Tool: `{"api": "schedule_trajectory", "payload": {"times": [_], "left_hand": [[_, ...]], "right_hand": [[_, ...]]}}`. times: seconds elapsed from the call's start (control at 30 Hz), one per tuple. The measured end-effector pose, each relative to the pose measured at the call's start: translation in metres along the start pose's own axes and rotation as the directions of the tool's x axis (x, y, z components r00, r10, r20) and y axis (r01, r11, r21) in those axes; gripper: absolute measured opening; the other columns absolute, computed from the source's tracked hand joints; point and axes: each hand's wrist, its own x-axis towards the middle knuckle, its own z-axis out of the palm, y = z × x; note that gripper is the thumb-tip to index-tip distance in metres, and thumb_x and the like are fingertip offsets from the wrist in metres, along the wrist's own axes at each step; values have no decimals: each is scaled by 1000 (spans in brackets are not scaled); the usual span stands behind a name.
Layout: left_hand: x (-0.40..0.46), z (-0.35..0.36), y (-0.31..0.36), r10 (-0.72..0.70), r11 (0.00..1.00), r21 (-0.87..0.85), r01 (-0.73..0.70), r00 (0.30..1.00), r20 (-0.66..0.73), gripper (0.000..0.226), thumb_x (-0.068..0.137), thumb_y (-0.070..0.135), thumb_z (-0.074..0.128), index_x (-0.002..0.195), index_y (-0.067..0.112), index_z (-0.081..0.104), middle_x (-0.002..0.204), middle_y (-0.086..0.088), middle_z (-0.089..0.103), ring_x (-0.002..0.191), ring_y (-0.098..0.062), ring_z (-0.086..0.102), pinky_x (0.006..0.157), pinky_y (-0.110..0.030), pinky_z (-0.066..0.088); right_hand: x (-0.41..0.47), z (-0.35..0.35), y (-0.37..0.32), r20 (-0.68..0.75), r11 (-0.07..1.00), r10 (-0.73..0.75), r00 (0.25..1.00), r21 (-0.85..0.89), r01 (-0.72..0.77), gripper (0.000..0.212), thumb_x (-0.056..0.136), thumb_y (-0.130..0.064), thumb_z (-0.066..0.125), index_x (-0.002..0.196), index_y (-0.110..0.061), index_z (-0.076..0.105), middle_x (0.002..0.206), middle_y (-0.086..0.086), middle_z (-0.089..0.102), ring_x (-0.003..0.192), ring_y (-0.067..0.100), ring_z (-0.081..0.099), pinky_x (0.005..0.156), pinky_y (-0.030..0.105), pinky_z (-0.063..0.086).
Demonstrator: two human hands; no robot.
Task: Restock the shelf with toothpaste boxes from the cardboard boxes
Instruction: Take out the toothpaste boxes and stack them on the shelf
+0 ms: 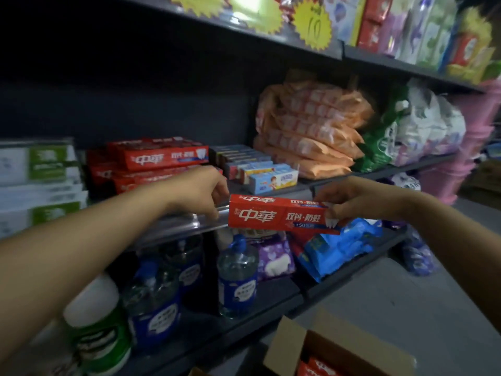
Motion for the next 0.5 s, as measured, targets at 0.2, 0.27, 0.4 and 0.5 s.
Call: {"api": "schedule_trajectory", "payload": {"times": [0.2, 0.27, 0.4, 0.5], "left_hand": [[-20, -46, -31, -144, 986, -83, 143, 989, -14, 55, 69, 3, 83, 119, 11, 63, 91, 5, 67, 81, -6, 65, 72, -19, 53], [-24, -55, -40, -190, 978, -91, 186, 981, -27, 58, 69, 5, 83, 122, 10, 61, 89, 6, 66, 81, -5, 65, 68, -15, 50], [-32, -63, -60, -286, 953, -109, 281, 957, -34, 62, 68, 6, 84, 124, 8, 59, 89, 7, 66, 81, -6, 65, 71, -17, 53], [-38, -66, -73, -369, 924, -114, 364, 929, -27, 59, 68, 6, 84, 123, 10, 61, 93, 5, 67, 85, -10, 65, 81, -25, 56]], "right_hand": [[53, -5, -46, 13, 984, -121, 993, -127, 122, 26, 87, 0, 64, 111, -8, 61, 107, 19, 69, 90, 24, 67, 77, 32, 56], [74, -4, -57, 33, 982, -146, 989, -119, 149, 28, 87, 1, 62, 115, -5, 60, 109, 20, 68, 92, 24, 67, 79, 31, 56], [118, 4, -70, 80, 978, -175, 981, -98, 182, 28, 88, 0, 61, 114, -9, 58, 109, 21, 67, 92, 27, 66, 79, 36, 56], [145, 9, -80, 146, 973, -193, 970, -103, 209, 27, 89, -3, 62, 114, -11, 58, 109, 18, 68, 92, 25, 67, 81, 37, 58]]}}
